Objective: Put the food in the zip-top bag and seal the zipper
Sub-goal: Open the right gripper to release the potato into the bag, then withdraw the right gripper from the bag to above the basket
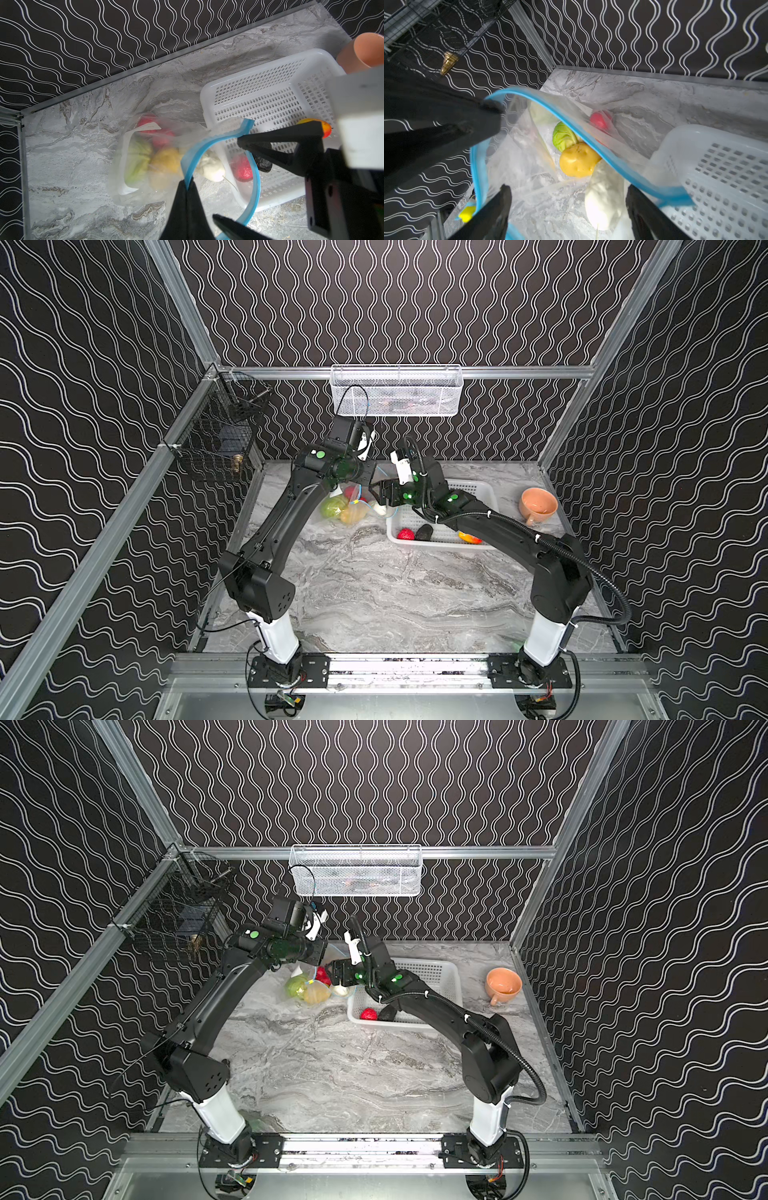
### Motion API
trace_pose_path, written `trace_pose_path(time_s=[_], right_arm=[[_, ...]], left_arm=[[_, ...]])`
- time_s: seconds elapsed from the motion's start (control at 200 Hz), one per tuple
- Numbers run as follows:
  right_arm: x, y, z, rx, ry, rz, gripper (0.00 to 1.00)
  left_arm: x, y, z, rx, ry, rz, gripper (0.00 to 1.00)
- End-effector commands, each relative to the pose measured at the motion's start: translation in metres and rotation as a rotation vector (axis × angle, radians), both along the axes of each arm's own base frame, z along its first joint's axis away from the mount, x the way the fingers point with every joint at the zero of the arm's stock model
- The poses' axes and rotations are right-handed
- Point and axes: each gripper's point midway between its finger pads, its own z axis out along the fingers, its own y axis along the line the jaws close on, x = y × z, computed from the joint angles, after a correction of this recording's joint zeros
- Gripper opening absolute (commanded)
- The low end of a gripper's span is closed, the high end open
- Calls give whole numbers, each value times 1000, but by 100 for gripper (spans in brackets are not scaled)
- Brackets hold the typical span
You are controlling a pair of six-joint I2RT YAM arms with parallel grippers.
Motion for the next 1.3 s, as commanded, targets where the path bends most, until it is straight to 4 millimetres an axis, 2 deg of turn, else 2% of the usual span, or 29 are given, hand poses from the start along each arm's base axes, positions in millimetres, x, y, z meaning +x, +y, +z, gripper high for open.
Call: trace_pose_path(time_s=[0.0,0.265,0.395,0.616,0.871,0.901,0.926,1.046,1.171,1.296], right_arm=[[-2,-6,13,33,8,-24,85],[-7,-30,17,-21,51,-106,86],[-4,-47,17,-45,59,-173,87],[2,-77,11,-75,96,-282,90],[2,-112,-18,-144,214,-376,92],[2,-117,-22,-166,223,-395,93],[3,-121,-25,-190,226,-409,99],[3,-138,-36,-304,237,-458,99],[2,-144,-47,-375,272,-466,99],[-2,-145,-67,-415,351,-472,99]], left_arm=[[3,-3,6,-15,-20,-7,0],[0,1,5,-5,-28,-2,0],[2,-1,11,-14,-33,-5,0],[1,-1,8,-18,-26,-4,0],[0,-2,10,-28,-27,-7,0],[-1,-2,10,-29,-25,-8,0],[0,-3,9,-29,-23,-7,0],[0,-2,7,-22,-24,-5,0],[0,-2,3,-21,-16,-4,0],[2,-4,2,-24,-10,-7,0]])
